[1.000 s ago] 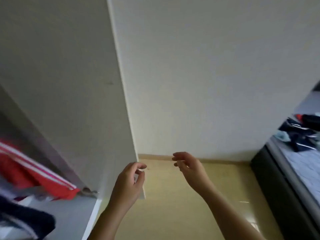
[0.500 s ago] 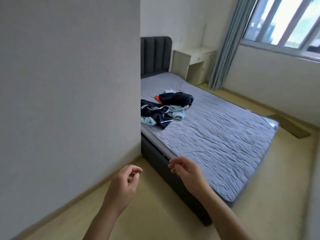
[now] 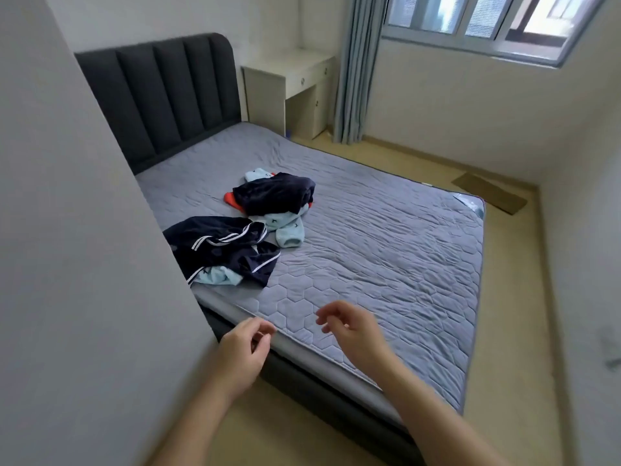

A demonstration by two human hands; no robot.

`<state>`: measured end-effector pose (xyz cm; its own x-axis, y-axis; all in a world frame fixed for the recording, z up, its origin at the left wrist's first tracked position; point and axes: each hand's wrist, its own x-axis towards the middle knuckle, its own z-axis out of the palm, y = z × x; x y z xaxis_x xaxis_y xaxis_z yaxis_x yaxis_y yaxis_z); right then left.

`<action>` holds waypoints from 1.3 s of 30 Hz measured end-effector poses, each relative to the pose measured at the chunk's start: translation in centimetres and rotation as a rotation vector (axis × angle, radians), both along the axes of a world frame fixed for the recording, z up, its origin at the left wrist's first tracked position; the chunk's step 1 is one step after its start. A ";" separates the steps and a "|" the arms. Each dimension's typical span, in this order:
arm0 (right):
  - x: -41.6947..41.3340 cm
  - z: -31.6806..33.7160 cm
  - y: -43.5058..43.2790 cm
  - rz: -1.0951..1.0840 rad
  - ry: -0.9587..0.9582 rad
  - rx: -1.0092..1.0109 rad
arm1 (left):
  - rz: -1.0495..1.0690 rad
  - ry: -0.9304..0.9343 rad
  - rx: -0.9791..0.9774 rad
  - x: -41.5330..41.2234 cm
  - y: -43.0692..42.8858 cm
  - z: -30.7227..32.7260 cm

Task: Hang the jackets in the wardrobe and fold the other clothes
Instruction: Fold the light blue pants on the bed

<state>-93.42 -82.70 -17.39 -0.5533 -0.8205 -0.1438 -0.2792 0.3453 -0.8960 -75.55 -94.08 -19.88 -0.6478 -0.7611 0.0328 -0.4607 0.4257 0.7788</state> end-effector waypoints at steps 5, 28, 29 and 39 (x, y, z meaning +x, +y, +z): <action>-6.4 -2.3 -8.2 0.048 -0.005 0.104 | -0.030 -0.134 0.027 -6.4 -7.5 -1.7; -13.8 -42.3 -48.7 0.041 -0.631 0.707 | 0.379 -0.885 0.444 -17.7 -48.3 -41.4; -13.8 -43.1 -49.4 -0.013 -0.733 0.686 | 0.363 -0.885 0.422 -17.9 -49.1 -42.4; -16.1 -48.8 -58.2 -0.434 -1.135 0.141 | 0.504 -0.635 0.282 -19.5 -52.8 -47.9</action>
<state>-109.48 -140.86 -66.14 -0.2804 -0.5372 -0.7955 0.7990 0.3286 -0.5036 -95.04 -146.84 -67.83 -0.0618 -0.8883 -0.4551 -0.9272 -0.1177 0.3557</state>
